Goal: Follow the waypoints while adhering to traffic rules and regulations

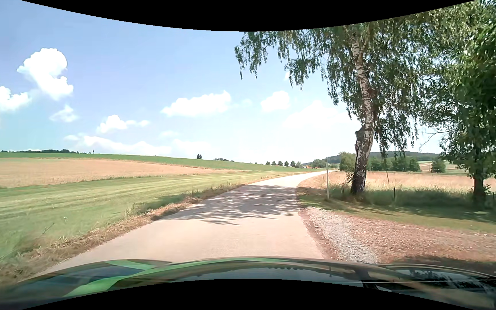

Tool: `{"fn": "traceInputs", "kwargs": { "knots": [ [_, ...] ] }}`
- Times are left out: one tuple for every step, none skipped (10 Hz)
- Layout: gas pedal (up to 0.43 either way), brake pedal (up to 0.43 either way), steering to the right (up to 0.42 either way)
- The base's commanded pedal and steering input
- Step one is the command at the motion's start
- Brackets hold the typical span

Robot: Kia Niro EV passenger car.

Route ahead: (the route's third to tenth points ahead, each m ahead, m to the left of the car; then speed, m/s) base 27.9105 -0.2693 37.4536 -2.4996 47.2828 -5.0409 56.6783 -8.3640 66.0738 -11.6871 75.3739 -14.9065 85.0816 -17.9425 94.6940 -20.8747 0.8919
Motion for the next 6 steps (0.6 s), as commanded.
{"fn": "traceInputs", "kwargs": {
  "knots": [
    [0.047, 0.0, 0.01],
    [0.11, 0.0, 0.01],
    [0.118, 0.0, 0.01],
    [0.138, 0.0, 0.01],
    [0.177, 0.0, 0.01],
    [0.189, 0.0, 0.01]
  ]
}}
